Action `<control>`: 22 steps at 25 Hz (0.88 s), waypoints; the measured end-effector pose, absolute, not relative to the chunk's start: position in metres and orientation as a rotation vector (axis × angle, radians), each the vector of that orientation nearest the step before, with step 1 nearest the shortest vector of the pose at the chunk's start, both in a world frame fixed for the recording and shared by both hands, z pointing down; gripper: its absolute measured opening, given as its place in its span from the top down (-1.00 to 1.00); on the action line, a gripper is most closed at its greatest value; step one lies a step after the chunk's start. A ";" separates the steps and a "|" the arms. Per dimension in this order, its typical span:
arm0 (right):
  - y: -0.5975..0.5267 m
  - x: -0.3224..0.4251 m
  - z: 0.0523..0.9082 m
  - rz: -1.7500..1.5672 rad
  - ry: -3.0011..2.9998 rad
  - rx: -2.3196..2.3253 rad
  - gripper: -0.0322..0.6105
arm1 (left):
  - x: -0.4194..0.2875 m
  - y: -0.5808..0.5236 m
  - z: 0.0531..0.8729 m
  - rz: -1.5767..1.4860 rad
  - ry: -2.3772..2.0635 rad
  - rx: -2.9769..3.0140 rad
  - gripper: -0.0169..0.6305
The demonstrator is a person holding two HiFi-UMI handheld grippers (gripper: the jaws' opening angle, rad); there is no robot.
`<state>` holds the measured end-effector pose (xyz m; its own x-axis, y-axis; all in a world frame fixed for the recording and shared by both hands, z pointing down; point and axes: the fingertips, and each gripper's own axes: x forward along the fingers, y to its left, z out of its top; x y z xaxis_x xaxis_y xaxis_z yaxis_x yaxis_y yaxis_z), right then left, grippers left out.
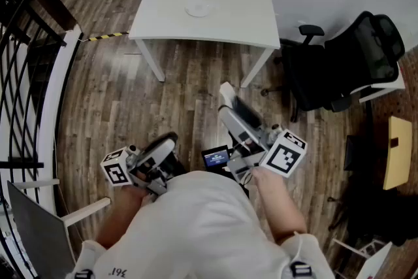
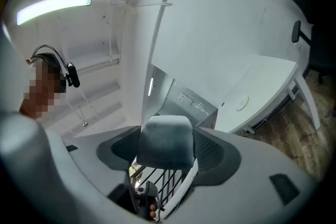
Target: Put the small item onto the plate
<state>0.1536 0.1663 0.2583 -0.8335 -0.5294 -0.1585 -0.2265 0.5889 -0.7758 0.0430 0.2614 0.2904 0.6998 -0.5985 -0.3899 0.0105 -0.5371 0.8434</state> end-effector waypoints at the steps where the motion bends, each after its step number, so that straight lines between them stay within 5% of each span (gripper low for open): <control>1: 0.163 0.155 0.260 -1.119 2.452 -0.613 -0.08 | 0.044 0.258 0.291 -0.847 -0.455 2.005 0.63; 22: 0.143 0.144 0.277 -1.197 2.459 -0.616 -0.08 | 0.040 0.241 0.295 -0.873 -0.458 2.015 0.63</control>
<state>0.1440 0.1435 0.2768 -0.8496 -0.5161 -0.1086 -0.2328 0.5518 -0.8008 0.0402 0.2414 0.2945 0.6869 -0.6017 -0.4076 0.0069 -0.5554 0.8316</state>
